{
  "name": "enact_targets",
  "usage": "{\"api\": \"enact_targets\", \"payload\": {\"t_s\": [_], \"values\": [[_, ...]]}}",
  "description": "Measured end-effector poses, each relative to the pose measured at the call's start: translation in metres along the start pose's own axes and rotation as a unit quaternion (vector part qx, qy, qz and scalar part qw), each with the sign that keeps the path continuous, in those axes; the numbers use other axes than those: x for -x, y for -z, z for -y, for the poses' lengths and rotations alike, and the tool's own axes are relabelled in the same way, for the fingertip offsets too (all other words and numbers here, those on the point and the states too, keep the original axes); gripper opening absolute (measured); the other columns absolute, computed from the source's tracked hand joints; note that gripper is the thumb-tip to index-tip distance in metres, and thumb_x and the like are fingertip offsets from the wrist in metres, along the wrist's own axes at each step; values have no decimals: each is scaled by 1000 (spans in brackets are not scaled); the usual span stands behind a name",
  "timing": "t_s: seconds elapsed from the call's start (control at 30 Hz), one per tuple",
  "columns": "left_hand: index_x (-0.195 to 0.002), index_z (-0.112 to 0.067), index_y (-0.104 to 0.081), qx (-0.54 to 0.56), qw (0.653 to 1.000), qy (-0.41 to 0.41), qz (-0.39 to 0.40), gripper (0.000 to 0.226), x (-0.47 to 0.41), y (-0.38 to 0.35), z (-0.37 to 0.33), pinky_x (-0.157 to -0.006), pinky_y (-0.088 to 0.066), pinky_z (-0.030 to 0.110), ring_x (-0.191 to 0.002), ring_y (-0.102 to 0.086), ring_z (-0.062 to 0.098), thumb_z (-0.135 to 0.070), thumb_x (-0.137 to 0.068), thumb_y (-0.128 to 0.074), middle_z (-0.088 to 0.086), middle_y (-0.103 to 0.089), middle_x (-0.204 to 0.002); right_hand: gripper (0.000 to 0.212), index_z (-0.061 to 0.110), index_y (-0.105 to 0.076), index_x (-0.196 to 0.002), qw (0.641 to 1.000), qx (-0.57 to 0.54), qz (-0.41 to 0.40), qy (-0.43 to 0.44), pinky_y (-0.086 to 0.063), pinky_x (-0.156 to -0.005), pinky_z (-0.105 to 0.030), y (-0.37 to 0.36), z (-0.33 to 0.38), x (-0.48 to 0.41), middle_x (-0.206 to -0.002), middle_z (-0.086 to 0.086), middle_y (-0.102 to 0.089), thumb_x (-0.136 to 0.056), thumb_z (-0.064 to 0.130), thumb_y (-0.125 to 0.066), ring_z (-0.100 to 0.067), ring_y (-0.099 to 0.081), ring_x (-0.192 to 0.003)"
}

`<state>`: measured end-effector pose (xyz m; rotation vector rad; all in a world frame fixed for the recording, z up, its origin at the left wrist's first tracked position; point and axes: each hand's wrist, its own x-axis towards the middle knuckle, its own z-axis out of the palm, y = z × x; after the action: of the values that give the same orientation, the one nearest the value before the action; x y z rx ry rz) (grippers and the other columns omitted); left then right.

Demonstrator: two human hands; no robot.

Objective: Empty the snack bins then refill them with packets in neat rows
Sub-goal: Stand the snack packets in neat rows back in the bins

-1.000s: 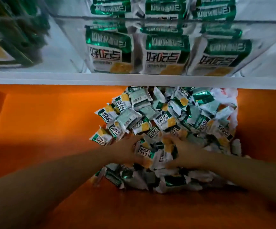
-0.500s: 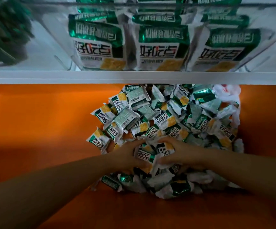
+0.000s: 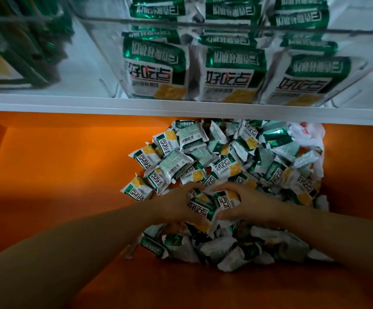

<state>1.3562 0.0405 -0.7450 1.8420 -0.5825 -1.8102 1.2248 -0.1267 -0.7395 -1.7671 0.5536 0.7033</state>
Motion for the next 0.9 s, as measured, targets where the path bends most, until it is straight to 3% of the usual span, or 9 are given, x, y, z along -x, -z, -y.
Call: {"api": "enact_targets", "payload": {"t_s": [0.1,0.23,0.33,0.43,0.53,0.63,0.73,0.8,0.9], "values": [[-133,-44,-30,-77,993,-69,-50,75,4,-3,-7,-92,-50,46,-109,-58,24,-30,-78,-78,4,-39,-136,59,42,-45,-127,999,12,-29,21,-36,-92,-21,9,5,6,-144,11,-36,-78,31,-77,-9,-37,-128],[-132,-42,-33,-62,988,-120,-79,73,21,-7,-22,-59,-54,21,-62,-65,-1,-22,-78,-79,-7,-60,-92,57,39,-49,-126,997,13,-53,48,-47,-76,-12,19,20,25,-127,14,-47,-78,25,-77,5,-52,-101],[-132,-43,-38,-61,979,-151,-120,77,43,-10,-34,-65,-59,32,-73,-70,9,-24,-73,-83,-6,-64,-108,56,40,-53,-117,993,9,-84,86,-55,-73,-21,24,37,48,-114,13,-58,-74,17,-80,-2,-64,-90],[-120,-51,-38,-84,964,-201,-155,70,79,-12,-55,-52,-47,10,-66,-64,-3,-22,-73,-82,-12,-57,-113,54,50,-52,-109,983,44,-130,121,-51,-81,-23,27,60,81,-118,13,-58,-70,28,-83,-1,-60,-96],[-123,-51,-38,-112,945,-255,-173,70,125,-18,-81,-63,-46,6,-80,-62,-11,-20,-76,-80,-20,-53,-120,52,51,-50,-107,971,65,-170,156,-48,-90,-23,27,91,128,-121,17,-53,-72,30,-81,1,-55,-103],[-130,-45,-36,-150,921,-310,-184,68,177,-24,-109,-68,-41,-2,-86,-48,-31,-18,-80,-75,-34,-44,-111,53,48,-52,-108,954,59,-203,213,-49,-67,-13,29,123,183,-109,15,-60,-71,24,-81,4,-61,-86],[-128,-47,-38,-153,896,-361,-206,67,229,-29,-137,-66,-48,6,-86,-62,-14,-17,-80,-73,-35,-57,-100,55,48,-55,-107,930,62,-239,271,-51,-62,-15,30,158,230,-100,10,-66,-60,35,-80,0,-65,-80],[-128,-47,-40,-165,864,-404,-253,69,252,-27,-159,-68,-52,13,-90,-65,-4,-15,-77,-74,-28,-56,-110,54,51,-53,-106,901,85,-283,318,-55,-70,-24,37,182,246,-104,12,-63,-58,43,-76,-3,-65,-88],[-130,-49,-39,-172,811,-453,-328,71,259,-10,-190,-78,-57,26,-104,-62,4,-20,-77,-77,-20,-45,-133,53,48,-48,-109,853,120,-354,364,-53,-84,-36,60,214,245,-110,10,-54,-71,29,-79,-8,-59,-99]]}}
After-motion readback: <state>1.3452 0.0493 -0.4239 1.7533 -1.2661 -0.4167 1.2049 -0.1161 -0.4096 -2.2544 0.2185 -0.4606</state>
